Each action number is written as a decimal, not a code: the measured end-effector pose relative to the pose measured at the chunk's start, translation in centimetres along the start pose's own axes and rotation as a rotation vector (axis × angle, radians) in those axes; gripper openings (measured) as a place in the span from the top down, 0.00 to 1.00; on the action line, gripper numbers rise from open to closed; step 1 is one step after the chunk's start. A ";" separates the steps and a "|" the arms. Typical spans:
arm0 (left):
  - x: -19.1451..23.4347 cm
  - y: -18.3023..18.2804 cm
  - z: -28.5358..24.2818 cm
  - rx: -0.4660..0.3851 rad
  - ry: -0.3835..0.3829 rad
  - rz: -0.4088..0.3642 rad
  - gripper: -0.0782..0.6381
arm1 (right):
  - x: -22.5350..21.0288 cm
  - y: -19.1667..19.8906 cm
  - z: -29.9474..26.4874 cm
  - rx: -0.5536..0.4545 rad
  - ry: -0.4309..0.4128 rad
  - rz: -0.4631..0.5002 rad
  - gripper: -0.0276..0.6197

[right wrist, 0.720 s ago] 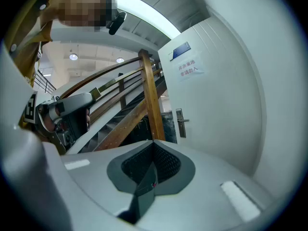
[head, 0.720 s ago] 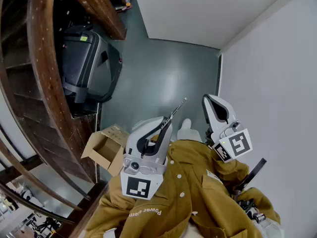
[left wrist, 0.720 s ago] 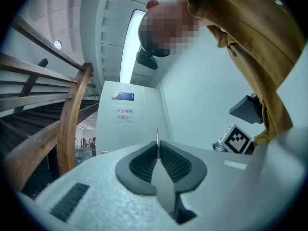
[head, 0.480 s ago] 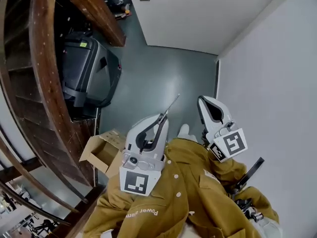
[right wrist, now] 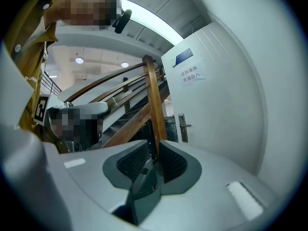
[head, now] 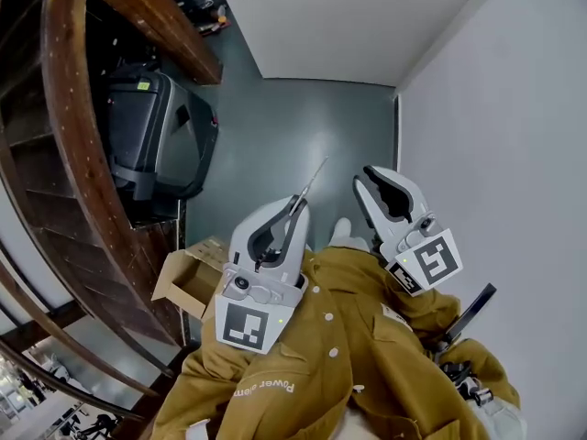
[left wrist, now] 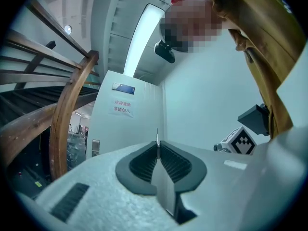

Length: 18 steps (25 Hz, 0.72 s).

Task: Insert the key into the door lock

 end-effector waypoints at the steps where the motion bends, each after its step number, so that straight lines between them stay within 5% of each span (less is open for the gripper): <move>1: 0.1 0.0 0.0 0.007 0.001 0.010 0.85 | 0.1 -0.1 0.1 0.004 0.008 0.010 0.83; 9: 3.3 0.9 1.4 0.080 -0.044 0.104 0.85 | 1.8 0.1 -1.8 0.031 0.050 0.010 0.90; 18: 9.4 4.7 3.5 0.171 -0.010 0.200 0.85 | 2.7 1.0 -5.6 0.064 0.159 0.016 0.95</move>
Point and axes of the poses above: the fingertips, and each gripper's own axes: z backward along the fingers, x to its left, y out of its underside, the point moved 5 cm from there along z, backward along the fingers, and after that the axes turned 7 degrees about x, right-handed, at the moved point
